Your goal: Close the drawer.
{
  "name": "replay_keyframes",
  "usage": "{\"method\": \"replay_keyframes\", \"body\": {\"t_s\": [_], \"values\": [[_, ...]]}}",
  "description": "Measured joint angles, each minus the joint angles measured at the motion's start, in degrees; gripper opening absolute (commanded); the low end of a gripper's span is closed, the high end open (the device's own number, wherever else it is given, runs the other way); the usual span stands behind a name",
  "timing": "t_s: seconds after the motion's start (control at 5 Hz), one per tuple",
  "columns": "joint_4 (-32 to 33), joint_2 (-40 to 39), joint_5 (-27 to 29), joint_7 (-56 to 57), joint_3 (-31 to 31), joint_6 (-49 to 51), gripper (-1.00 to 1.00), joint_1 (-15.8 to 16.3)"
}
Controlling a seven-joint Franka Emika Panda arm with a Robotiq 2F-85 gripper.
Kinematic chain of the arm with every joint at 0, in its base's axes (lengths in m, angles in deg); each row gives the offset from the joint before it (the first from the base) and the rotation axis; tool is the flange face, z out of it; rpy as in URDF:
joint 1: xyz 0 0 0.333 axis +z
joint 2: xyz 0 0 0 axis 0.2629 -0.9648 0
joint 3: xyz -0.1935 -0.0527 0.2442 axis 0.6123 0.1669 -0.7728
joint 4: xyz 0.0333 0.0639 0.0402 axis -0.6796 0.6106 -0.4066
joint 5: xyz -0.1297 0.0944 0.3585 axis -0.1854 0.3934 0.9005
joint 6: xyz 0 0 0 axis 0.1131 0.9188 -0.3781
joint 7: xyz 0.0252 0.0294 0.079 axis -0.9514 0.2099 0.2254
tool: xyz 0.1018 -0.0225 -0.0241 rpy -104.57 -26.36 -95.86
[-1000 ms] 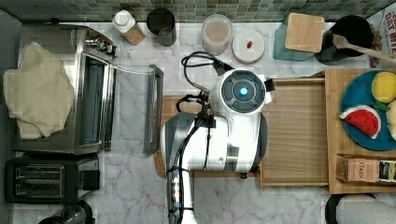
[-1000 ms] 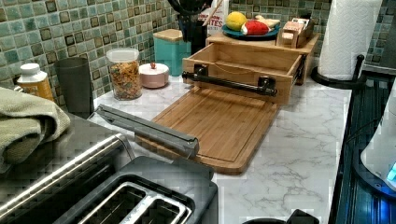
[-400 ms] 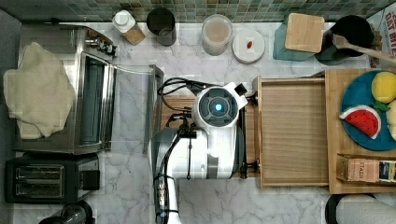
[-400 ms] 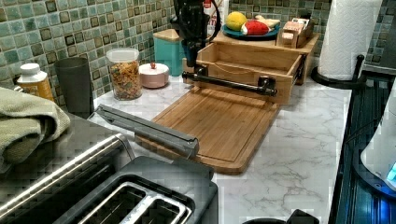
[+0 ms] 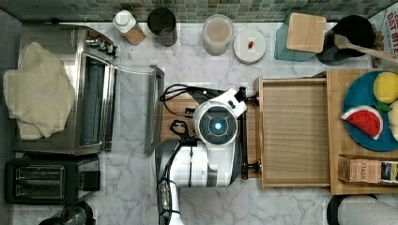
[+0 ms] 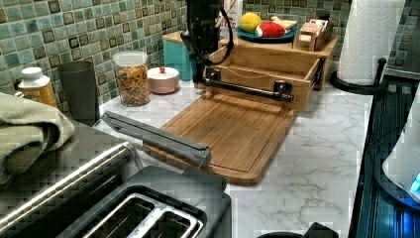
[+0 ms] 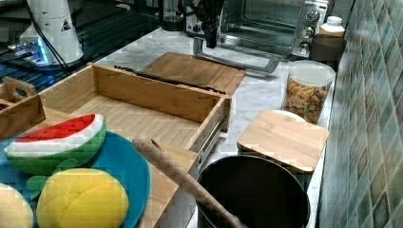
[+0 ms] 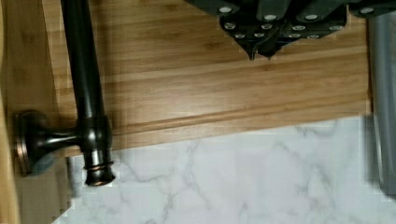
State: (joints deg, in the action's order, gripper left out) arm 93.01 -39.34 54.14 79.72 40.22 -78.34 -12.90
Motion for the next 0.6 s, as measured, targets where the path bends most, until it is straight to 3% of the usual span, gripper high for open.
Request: {"method": "replay_keyframes", "body": {"t_s": [0.4,0.6], "values": [[5.04,-2.17,-2.76,0.84,-0.42,-0.45,-1.00,0.59],[6.83,-2.93,-9.77,0.81,-0.37,-1.76,-1.00,0.44]]}}
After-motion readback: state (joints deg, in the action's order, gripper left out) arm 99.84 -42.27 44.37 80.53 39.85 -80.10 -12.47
